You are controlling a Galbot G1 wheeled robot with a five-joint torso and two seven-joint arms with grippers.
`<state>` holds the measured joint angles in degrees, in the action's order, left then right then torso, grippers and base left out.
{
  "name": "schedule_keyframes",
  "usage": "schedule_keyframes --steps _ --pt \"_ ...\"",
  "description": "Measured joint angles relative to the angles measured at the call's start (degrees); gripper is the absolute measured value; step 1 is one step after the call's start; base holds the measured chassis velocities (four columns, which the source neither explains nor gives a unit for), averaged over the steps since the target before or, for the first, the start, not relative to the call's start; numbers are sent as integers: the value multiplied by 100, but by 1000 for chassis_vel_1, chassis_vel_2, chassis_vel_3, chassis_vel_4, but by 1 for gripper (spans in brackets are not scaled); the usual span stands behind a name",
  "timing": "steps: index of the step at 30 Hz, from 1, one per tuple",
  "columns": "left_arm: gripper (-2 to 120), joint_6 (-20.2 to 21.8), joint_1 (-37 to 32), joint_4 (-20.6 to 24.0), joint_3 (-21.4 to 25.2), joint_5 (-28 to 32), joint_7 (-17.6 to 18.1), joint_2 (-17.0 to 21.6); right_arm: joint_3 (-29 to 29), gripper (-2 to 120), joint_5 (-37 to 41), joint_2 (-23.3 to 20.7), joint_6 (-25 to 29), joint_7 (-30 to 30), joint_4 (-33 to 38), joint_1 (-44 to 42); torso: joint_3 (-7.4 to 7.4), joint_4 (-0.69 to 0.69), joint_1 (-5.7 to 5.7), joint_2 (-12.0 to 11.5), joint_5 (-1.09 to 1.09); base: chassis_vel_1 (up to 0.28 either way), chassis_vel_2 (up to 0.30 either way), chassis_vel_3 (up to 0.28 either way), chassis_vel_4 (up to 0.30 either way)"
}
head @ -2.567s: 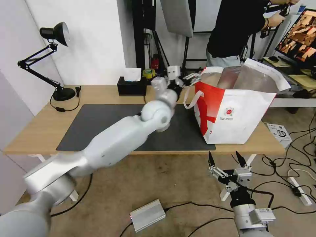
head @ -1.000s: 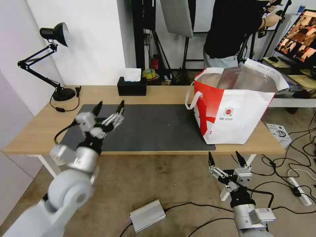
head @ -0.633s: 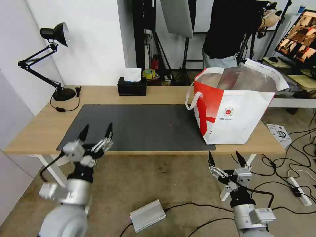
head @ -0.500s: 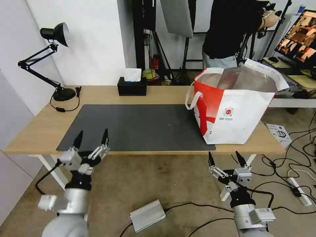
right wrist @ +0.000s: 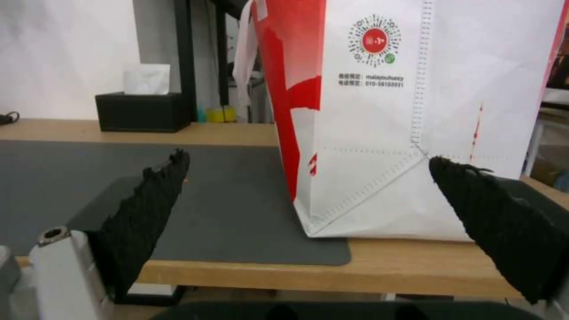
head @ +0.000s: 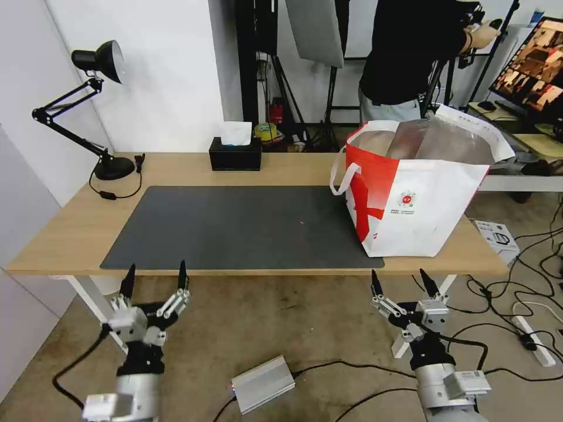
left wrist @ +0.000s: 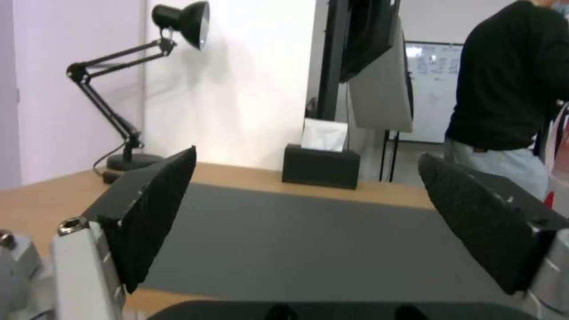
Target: Pick up the trash from the table and place it into the takeout bag.
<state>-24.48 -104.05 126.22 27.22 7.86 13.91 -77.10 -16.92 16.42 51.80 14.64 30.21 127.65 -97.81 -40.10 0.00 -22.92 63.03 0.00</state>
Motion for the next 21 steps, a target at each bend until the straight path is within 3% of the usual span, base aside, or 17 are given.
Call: schedule_keyframes --steps 7,21 --pt "100 -121 -121 -300 -242 -363 14 -428 0 100 0 0 0 0 0 0 0 0 0 0 1 0 0 0 0" --pt "100 -236 -173 -458 -202 -587 16 -732 0 100 0 0 0 0 0 0 -1 0 0 0 0 0 0 0 0"
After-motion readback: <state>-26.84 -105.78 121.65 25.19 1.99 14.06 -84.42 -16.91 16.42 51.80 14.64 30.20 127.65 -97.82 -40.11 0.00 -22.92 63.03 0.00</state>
